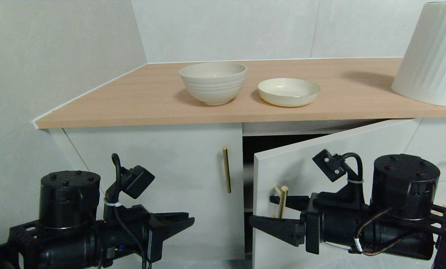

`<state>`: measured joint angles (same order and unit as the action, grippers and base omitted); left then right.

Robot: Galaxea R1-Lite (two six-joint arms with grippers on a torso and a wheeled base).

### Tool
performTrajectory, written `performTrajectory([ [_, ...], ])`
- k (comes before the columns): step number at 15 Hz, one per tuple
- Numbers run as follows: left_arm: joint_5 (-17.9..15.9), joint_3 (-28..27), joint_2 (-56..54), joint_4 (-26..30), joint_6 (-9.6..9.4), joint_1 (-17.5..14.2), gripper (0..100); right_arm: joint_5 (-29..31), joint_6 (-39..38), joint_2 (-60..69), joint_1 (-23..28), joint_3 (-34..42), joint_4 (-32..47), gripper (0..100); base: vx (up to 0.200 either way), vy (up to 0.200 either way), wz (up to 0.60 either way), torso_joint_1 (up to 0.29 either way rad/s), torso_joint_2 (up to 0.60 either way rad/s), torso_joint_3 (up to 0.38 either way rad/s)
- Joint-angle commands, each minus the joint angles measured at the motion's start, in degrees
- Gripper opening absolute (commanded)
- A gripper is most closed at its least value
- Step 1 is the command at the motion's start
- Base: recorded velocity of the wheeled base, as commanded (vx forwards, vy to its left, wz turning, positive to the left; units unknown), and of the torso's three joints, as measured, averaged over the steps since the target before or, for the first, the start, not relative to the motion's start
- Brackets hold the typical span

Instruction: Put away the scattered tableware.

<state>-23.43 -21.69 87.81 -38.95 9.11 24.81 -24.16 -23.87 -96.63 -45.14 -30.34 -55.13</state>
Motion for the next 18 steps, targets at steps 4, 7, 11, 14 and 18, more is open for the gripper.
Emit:
performTrajectory([
  [4,-0.04,-3.71,3.69,-5.08,4.78,3.84,0,0.08,0.05,-0.48,-0.39,-0.16,0.11,100,0.0,0.0,0.0,0.0,0.0,0.0],
  [7,0.05,-8.37,12.47,-13.26,8.12,8.41,0,0.08,0.05,-0.04,-0.39,-0.07,0.11,100,0.0,0.0,0.0,0.0,0.0,0.0],
  [11,2.16,-12.68,21.0,-25.91,7.59,9.82,0,-0.01,0.05,0.57,-0.39,0.28,0.19,100,0.0,0.0,0.0,0.0,0.0,0.0],
  [14,2.07,-13.21,23.99,-27.58,7.68,12.19,0,-0.01,0.05,0.57,-0.3,0.81,0.19,100,0.0,0.0,0.0,0.0,0.0,0.0],
  [18,4.53,-15.05,28.82,-35.58,7.77,13.69,0,-0.01,1.11,0.92,-0.3,3.1,-0.33,100,0.0,0.0,0.0,0.0,0.0,0.0],
])
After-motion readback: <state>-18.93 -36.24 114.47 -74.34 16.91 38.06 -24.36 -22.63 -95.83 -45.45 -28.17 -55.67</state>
